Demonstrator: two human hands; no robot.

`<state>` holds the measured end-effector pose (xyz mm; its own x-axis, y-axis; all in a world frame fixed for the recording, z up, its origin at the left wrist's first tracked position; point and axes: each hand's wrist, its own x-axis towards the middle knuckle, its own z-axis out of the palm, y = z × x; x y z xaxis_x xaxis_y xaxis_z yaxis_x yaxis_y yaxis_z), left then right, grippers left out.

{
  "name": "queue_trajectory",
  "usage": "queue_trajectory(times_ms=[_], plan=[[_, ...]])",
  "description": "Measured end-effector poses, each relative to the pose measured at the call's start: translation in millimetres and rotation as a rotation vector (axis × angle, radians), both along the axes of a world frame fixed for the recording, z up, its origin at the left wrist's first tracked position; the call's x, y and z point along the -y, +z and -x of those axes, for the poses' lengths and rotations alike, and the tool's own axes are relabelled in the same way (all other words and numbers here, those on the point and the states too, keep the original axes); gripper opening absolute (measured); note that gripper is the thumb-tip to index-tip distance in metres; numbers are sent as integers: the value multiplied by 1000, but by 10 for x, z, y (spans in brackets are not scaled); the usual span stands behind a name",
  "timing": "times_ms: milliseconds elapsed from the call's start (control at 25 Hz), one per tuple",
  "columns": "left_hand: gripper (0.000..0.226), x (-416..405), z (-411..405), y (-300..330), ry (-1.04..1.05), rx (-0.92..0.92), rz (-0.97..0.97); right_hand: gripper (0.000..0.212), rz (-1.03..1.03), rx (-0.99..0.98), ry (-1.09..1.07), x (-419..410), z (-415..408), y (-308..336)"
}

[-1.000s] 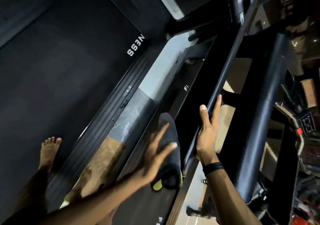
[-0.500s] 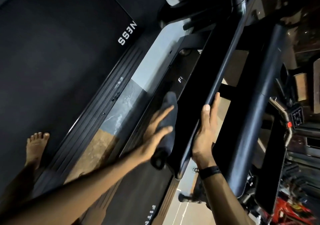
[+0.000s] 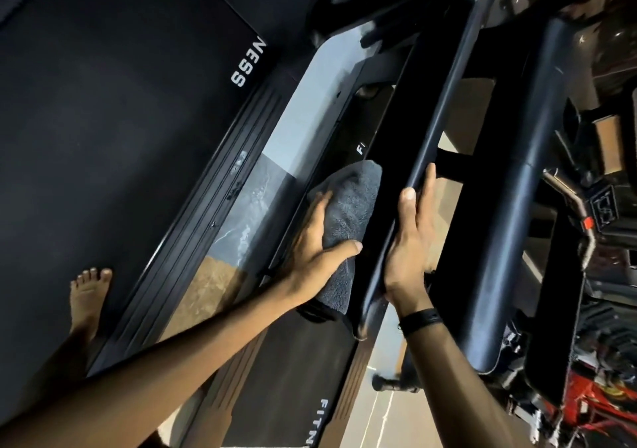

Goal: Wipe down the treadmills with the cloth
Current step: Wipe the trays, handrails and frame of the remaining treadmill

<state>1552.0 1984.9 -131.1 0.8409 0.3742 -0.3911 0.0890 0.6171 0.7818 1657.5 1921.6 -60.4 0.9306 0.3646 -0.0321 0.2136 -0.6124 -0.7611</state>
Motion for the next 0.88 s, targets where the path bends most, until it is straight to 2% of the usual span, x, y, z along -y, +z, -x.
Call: queue_trajectory(times_ms=[80, 200, 320, 400, 440, 560, 640, 760, 800, 880], plan=[[87, -37, 39, -3, -45, -21, 5, 58, 61, 65, -5, 17, 10, -1], [70, -241, 57, -4, -58, -17, 84, 63, 212, 250, 59, -37, 69, 108], [57, -487, 150, 64, -111, -36, 52, 75, 611, 547, 406, -135, 62, 335], [46, -605, 246, 95, -167, -33, -14, 90, 834, 587, 728, -262, 133, 466], [38, -673, 289, 150, -189, -16, -42, 87, 877, 589, 843, -340, 184, 517], [41, -906, 459, 303, -210, 91, -148, 48, 777, 620, 887, -567, 248, 595], [55, -1035, 496, 336, -198, 76, -264, 33, 641, 619, 854, -668, 276, 664], [72, -915, 576, 319, -125, -5, -397, 37, 601, 607, 893, -646, 319, 623], [75, -758, 597, 330, -117, -41, -395, 39, 607, 584, 891, -572, 320, 565], [71, -338, 561, 306, -163, 6, -314, 43, 607, 537, 817, -309, 283, 460]])
